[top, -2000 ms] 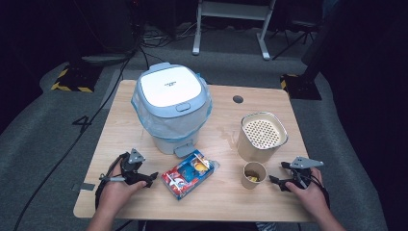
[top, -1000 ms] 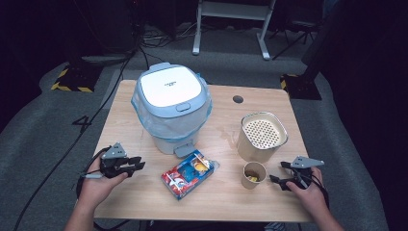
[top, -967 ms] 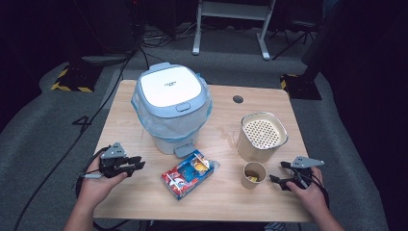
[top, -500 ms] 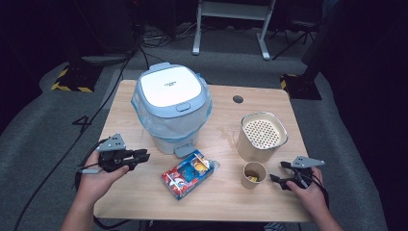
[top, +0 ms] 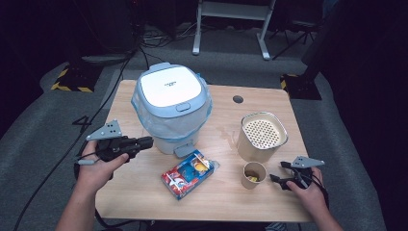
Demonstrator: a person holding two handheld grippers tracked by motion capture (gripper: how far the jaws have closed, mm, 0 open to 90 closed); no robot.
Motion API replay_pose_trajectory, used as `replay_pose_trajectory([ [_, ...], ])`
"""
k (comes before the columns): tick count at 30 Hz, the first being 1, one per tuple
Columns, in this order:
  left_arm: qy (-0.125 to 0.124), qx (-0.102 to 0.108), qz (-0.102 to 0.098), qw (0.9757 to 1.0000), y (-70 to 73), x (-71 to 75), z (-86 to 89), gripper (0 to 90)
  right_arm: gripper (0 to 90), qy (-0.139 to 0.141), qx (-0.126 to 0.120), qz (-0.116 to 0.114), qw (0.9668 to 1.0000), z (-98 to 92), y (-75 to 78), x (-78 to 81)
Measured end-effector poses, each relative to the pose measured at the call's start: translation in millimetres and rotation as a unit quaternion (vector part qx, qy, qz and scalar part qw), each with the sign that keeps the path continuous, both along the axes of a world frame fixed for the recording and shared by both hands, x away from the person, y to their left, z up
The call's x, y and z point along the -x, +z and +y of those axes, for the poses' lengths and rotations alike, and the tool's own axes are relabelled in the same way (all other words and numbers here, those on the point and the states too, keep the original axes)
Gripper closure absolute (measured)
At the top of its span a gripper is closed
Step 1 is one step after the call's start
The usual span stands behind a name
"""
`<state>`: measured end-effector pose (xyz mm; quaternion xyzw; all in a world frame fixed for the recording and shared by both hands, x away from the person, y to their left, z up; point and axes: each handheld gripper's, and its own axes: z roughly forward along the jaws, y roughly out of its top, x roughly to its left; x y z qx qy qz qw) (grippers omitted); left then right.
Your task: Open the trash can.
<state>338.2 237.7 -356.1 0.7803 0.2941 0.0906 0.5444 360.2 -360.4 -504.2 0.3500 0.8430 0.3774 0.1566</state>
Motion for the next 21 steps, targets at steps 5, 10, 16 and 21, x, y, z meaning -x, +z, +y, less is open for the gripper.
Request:
replay_pose_trajectory([
  [5,-0.004,-0.001,-0.007,1.0,14.6,-6.6,-2.8,83.3,22.2,0.0,0.0,0.0,1.0,0.0,-0.1,0.0],
  [10,0.017,-0.02,-0.008,0.9996,30.2,-13.5,-6.4,81.1,22.2,0.0,0.0,-0.001,1.0,0.0,-0.1,0.0],
  [16,0.009,-0.031,-0.021,0.9992,49.0,-21.7,-14.8,83.9,22.2,0.0,0.0,0.0,1.0,0.1,-0.1,0.0],
  [21,0.002,-0.032,-0.025,0.9992,62.1,-29.7,-23.8,85.3,22.2,0.0,0.0,0.0,1.0,0.1,-0.1,0.0],
])
